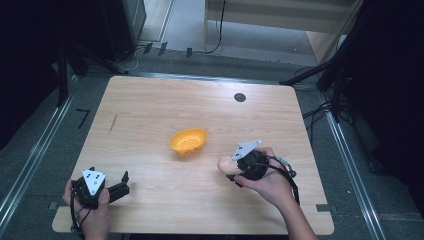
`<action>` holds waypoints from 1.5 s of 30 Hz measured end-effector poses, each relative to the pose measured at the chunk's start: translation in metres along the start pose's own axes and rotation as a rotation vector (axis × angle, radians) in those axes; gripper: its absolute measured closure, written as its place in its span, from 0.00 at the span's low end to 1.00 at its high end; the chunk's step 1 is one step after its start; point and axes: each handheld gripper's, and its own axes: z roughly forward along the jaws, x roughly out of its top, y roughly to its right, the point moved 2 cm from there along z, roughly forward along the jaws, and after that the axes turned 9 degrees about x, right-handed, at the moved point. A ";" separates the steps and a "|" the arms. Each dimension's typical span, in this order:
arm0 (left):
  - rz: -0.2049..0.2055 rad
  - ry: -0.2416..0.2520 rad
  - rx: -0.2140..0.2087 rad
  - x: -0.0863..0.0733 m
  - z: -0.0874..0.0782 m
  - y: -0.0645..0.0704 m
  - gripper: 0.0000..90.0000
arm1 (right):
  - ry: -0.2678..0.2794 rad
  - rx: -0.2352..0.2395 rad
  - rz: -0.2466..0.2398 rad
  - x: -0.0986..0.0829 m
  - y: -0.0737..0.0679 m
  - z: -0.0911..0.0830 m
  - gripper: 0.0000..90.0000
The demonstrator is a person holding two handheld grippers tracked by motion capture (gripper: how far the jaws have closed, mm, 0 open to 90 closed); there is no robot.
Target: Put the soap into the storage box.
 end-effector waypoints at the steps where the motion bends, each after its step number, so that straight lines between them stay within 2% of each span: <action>1: 0.000 0.000 0.000 0.000 0.000 0.000 0.00 | 0.003 0.002 -0.011 0.002 0.002 -0.001 0.38; 9: -0.003 0.002 -0.005 0.000 0.000 0.000 0.00 | -0.014 0.041 -0.067 0.020 0.013 -0.002 0.38; 14: -0.001 0.001 -0.008 0.000 0.000 0.000 0.00 | -0.021 0.082 -0.107 0.031 0.020 0.002 0.38; 29: -0.001 0.002 -0.009 0.000 0.000 0.000 0.00 | -0.027 0.141 -0.198 0.059 0.035 0.007 0.38; 31: -0.002 0.001 -0.009 0.000 0.000 0.000 0.00 | -0.035 0.146 -0.205 0.062 0.037 0.007 0.38; 37: -0.003 -0.001 -0.010 0.000 0.000 0.000 0.00 | -0.013 0.167 -0.237 0.076 0.044 0.008 0.38; 38: -0.004 -0.001 -0.009 0.000 0.000 0.000 0.00 | -0.018 0.165 -0.258 0.081 0.046 0.010 0.38; 41: -0.007 0.001 -0.013 0.000 0.000 -0.001 0.00 | -0.028 0.170 -0.269 0.087 0.047 0.012 0.38; 42: -0.009 0.000 -0.016 0.000 0.000 -0.001 0.00 | -0.032 0.170 -0.291 0.092 0.048 0.014 0.38; 45: -0.007 0.000 -0.017 0.000 0.000 -0.001 0.00 | -0.035 0.169 -0.309 0.097 0.050 0.016 0.38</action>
